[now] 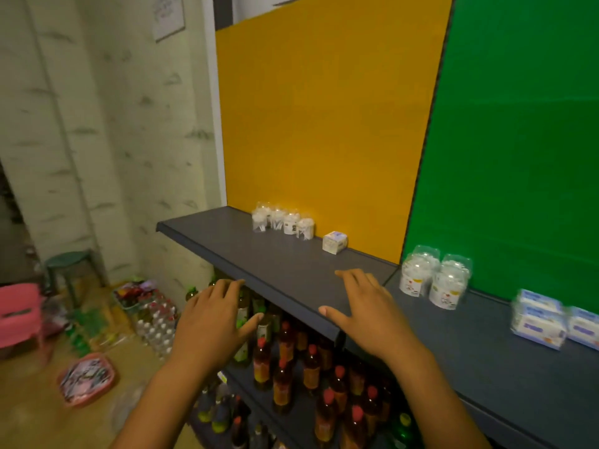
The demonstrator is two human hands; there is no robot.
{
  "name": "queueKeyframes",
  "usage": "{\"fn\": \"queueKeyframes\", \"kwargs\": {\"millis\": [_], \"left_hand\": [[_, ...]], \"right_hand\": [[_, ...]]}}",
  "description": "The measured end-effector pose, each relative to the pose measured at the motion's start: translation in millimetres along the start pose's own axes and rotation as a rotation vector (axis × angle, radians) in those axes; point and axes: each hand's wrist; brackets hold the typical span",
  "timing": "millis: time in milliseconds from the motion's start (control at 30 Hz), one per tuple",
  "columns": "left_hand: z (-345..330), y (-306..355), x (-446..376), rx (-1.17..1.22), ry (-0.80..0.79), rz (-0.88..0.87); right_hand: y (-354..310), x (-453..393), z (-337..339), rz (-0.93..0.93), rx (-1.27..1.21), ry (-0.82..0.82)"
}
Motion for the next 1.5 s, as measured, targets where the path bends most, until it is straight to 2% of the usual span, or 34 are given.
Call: {"fn": "queueKeyframes", "kwargs": {"millis": [500, 667, 833, 1300, 1500], "left_hand": [[-49, -51, -154, -0.005, 0.024, 0.073], [-78, -54, -189, 0.056, -0.024, 0.067], [-106, -67, -221, 0.097, -0.044, 0.049], [-187, -139, -373, 0.307, 0.000, -0.150], [-239, -173, -424, 0.471, -0.031, -0.159]], "right_hand": [[26, -177, -64, 0.045, -0.120, 0.033], [39, -216, -86, 0.035, -0.133, 0.038], [43, -245, -106, 0.004, -0.122, 0.008], [29, -345, -155, -0.223, -0.025, 0.054], [8, -396, -196, -0.259, -0.041, 0.112]]}}
Point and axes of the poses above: each hand's wrist, its own x-axis away from the middle knuckle, its own z-axis out of the back of the hand, y = z × x, and after that the axes turned 5 degrees about -x, right-handed
